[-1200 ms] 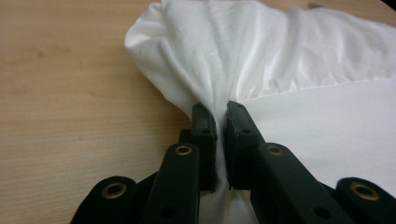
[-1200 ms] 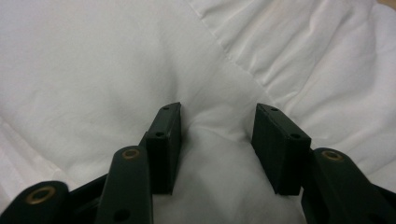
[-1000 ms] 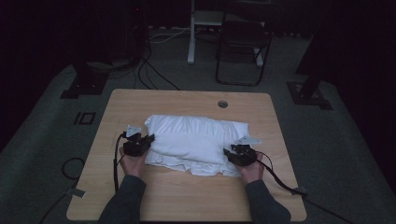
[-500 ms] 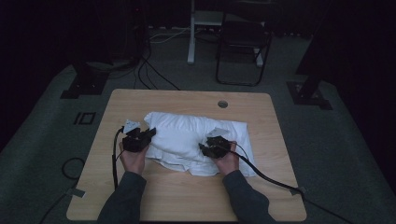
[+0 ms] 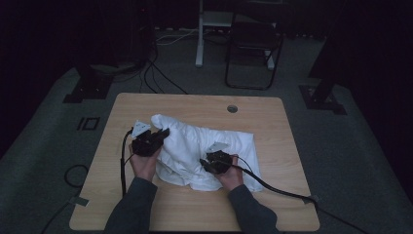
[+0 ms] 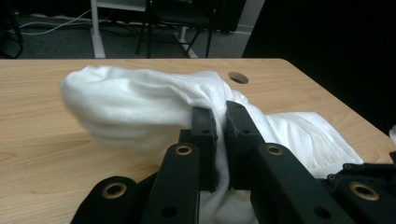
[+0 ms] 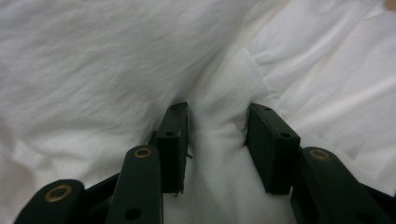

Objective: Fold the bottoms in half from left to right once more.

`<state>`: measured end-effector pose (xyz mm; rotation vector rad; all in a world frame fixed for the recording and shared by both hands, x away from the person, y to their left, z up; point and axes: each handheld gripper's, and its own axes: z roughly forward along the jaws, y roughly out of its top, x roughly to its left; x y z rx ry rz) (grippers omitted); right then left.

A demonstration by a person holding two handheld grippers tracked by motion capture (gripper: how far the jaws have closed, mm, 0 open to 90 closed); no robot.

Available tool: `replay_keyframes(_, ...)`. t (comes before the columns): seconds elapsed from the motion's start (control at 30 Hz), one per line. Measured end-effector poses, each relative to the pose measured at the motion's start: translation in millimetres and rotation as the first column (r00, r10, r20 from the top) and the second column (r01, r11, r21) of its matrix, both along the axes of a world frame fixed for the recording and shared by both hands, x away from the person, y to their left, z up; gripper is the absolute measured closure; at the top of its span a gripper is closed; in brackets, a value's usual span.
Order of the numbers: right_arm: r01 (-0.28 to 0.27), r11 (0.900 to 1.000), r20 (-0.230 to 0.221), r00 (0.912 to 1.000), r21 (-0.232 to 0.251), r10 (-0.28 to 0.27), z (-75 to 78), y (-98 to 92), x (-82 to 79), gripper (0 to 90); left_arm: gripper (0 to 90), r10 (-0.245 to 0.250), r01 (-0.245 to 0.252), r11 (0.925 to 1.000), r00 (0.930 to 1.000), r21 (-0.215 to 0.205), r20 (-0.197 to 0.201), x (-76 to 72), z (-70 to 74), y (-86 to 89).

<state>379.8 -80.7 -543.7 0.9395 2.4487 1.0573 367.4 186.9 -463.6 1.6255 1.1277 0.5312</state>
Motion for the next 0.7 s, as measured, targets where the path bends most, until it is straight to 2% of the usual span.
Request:
replay_keyframes(0.03,-0.028,1.000,0.010,0.9996,-0.006,0.028,4.9,-2.9,0.5,51.7,84.0,0.000,0.000,1.0000,1.0000,0.001,0.000,-0.6,-0.2,-0.2)
replay_keyframes(0.07,-0.033,0.999,0.038,0.9987,-0.013,0.034,10.5,-5.4,-0.1,52.4,84.1,-0.001,0.001,1.0000,1.0000,-0.003,0.001,-1.1,-0.3,0.1)
replay_keyframes(0.1,-0.005,1.000,0.077,0.9970,-0.009,0.006,16.5,-8.5,0.8,52.8,84.1,-0.002,0.002,1.0000,1.0000,-0.007,0.002,-1.4,-0.3,0.4)
replay_keyframes(0.13,0.038,0.999,0.104,0.9938,0.020,-0.040,22.7,-12.4,4.2,52.8,84.1,-0.002,0.002,0.9999,1.0000,-0.010,0.001,-1.5,-0.1,0.2)
replay_keyframes(0.17,0.076,0.996,0.110,0.9905,0.055,-0.082,28.6,-17.0,9.8,53.0,84.0,-0.004,0.004,0.9999,1.0000,-0.009,0.000,-1.8,0.3,0.0)
replay_keyframes(0.23,0.135,0.984,0.089,0.9854,0.119,-0.146,36.0,-23.8,24.7,52.9,84.1,-0.010,0.010,0.9999,0.9999,-0.013,0.004,-2.8,1.4,-1.5)
replay_keyframes(0.3,0.182,0.980,0.082,0.9787,0.086,-0.189,35.5,-23.8,40.6,52.4,84.1,-0.016,0.016,0.9998,0.9998,-0.015,0.008,-3.7,2.9,-3.6)
replay_keyframes(0.33,0.189,0.980,0.074,0.9783,0.067,-0.193,32.8,-21.6,47.4,52.4,84.1,-0.018,0.018,0.9997,0.9998,-0.017,0.011,-4.1,3.7,-4.9)
replay_keyframes(0.5,0.184,0.982,0.008,0.9829,-0.031,-0.184,6.5,-3.6,67.4,53.2,84.1,-0.038,0.038,0.9992,0.9990,-0.012,0.026,-5.3,7.7,-10.1)
replay_keyframes(0.53,0.181,0.983,-0.007,0.9834,-0.042,-0.181,0.5,-0.7,69.0,53.2,84.1,-0.039,0.040,0.9992,0.9988,-0.011,0.028,-5.5,8.3,-10.9)
replay_keyframes(0.57,0.177,0.984,-0.001,0.9842,-0.035,-0.177,-0.9,-0.1,68.8,53.2,84.0,-0.039,0.040,0.9992,0.9988,-0.008,0.029,-5.8,8.9,-11.4)
replay_keyframes(0.63,0.155,0.987,-0.010,0.9878,-0.047,-0.155,4.6,-2.5,65.5,49.9,84.1,-0.042,0.042,0.9991,0.9986,-0.005,0.031,-6.9,9.7,-10.9)
replay_keyframes(0.67,0.139,0.989,0.006,0.9903,-0.053,-0.139,9.1,-5.3,60.7,47.9,84.0,-0.040,0.041,0.9992,0.9987,-0.003,0.032,-7.5,9.8,-10.2)
replay_keyframes(0.7,0.131,0.991,0.032,0.9910,-0.040,-0.130,14.2,-9.7,53.5,47.5,84.0,-0.038,0.038,0.9993,0.9987,-0.003,0.033,-7.9,9.7,-9.4)
